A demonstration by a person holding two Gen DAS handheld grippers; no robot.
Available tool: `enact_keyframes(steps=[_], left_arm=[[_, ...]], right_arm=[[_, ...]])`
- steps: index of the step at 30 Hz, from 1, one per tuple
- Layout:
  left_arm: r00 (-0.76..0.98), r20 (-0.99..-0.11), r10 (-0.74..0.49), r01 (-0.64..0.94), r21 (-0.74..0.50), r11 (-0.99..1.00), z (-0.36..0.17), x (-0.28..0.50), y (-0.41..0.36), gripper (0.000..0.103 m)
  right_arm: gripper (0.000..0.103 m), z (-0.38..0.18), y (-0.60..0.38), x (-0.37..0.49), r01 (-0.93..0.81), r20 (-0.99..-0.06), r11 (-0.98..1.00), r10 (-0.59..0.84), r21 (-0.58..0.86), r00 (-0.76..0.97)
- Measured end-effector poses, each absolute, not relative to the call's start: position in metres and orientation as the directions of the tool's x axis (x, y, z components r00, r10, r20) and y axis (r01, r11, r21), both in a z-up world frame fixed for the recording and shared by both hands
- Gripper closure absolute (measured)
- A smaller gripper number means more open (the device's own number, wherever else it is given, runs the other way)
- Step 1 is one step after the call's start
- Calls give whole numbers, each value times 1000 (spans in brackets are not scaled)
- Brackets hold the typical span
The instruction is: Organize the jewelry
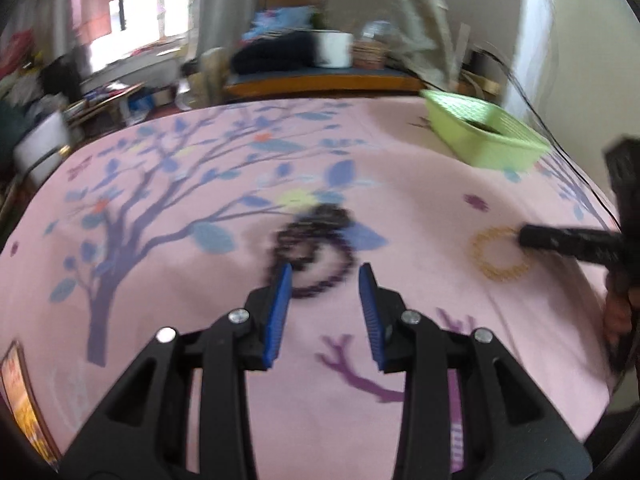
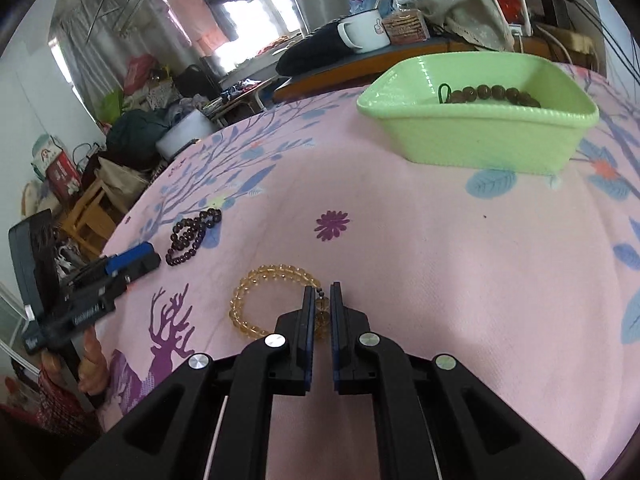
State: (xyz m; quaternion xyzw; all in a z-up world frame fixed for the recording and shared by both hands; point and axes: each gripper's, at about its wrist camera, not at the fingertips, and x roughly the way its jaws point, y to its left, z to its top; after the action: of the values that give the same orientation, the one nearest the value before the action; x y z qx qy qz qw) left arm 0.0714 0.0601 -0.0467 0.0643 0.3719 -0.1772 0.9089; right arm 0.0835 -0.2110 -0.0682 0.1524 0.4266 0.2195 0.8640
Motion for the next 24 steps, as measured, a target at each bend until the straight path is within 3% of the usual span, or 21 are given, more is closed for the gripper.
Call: enact_keyframes(steps=[6, 8, 12, 20, 24], left_arm=[[579, -767, -275, 433, 4, 901, -62, 98, 41, 71], [561, -774, -293, 436, -25, 899, -65, 103, 41, 76], [520, -796, -310, 377, -112, 920, -60, 112, 53, 97], [260, -756, -600, 520, -414, 747, -64, 68, 6, 97], [204, -693, -691, 609, -463, 644, -33, 61, -27, 97]], right_arm=[[103, -72, -226, 83, -237, -635, 815, 565, 529, 527], [103, -73, -231, 83, -226, -621, 802, 578, 553, 530], [103, -74, -237, 83, -223, -596, 777, 603, 589, 530], [103, -65, -245, 66, -291, -531, 722, 670, 627, 519], [103, -46, -264, 54, -312, -483, 710, 674, 631, 558]])
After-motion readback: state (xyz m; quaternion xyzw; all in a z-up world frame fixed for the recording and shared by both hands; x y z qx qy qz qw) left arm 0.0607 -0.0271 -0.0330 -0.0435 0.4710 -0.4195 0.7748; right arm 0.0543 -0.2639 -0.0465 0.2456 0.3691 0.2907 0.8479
